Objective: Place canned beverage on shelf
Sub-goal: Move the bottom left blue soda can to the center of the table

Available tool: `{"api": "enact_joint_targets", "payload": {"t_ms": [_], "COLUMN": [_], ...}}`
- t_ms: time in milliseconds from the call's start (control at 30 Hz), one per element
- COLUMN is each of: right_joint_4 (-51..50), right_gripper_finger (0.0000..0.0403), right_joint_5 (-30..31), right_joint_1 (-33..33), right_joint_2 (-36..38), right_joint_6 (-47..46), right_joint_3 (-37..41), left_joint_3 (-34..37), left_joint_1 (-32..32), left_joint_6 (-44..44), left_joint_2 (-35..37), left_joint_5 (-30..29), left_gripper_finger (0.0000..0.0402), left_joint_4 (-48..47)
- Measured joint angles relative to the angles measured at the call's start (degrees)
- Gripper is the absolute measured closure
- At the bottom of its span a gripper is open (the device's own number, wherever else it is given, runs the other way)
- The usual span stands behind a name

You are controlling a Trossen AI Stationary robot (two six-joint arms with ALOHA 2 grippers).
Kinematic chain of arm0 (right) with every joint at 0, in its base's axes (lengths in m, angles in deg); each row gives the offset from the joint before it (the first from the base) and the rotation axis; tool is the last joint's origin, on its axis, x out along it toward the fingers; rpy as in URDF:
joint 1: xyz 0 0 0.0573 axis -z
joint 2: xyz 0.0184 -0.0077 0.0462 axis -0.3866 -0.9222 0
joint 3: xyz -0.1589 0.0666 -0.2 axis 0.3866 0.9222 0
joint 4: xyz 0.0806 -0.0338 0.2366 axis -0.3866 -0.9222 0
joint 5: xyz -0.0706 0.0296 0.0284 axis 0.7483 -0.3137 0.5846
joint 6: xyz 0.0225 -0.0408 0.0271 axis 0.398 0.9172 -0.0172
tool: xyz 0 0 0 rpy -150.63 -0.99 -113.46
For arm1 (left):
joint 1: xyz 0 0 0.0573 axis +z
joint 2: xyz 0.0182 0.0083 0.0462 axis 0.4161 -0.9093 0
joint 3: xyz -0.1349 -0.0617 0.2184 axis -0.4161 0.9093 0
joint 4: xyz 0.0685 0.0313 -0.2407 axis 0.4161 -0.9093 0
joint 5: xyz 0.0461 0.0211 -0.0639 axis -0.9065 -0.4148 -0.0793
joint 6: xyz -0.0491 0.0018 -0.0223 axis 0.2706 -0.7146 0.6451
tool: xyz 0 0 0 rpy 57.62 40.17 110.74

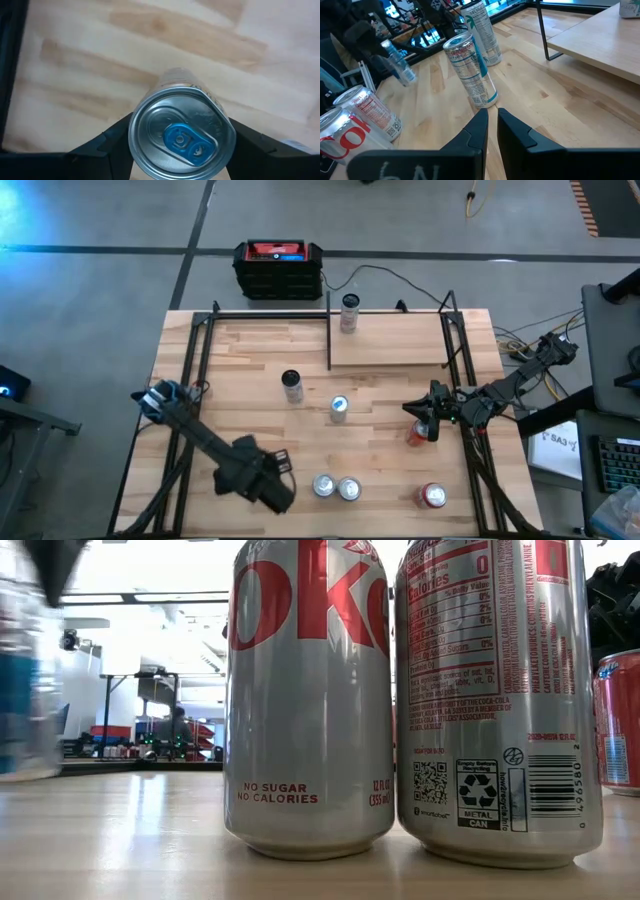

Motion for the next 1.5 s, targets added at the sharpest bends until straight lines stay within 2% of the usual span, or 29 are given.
{"api": "enact_joint_targets", "payload": {"t_ms": [233,500,767,1200,1500], "right_joint_4": [0.01,0.02,0.01,0.0,0.01], "right_gripper_finger": [0.0374,0.0374,0.0374,0.0374,0.0374], "right_joint_5": [-0.02,0.0,0.0,0.0,0.0], "right_joint_1": [0.01,0.01,0.0,0.0,0.02], "right_joint_2": [0.0,0.0,0.0,0.0,0.0], "right_joint_6": [0.0,0.0,0.0,-0.02,0.0], "right_joint_3": [0.0,-0.01,0.0,-0.02,-0.01], "left_joint_3": [-0.07,-0.07,-0.07,-0.07,0.11], "left_joint_1": [6.54,14.56,21.24,26.41,26.84], "left_joint_6": [-15.7,-35.63,-49.11,-61.61,-63.18], "left_joint_2": [0.39,0.4,0.38,0.35,0.31], "left_joint_5": [-6.63,-8.01,-9.11,-8.31,-7.98], "left_gripper_finger": [0.018,0.0179,0.0179,0.0176,0.0171], "left_joint_4": [1.59,6.98,13.05,14.37,13.23]}}
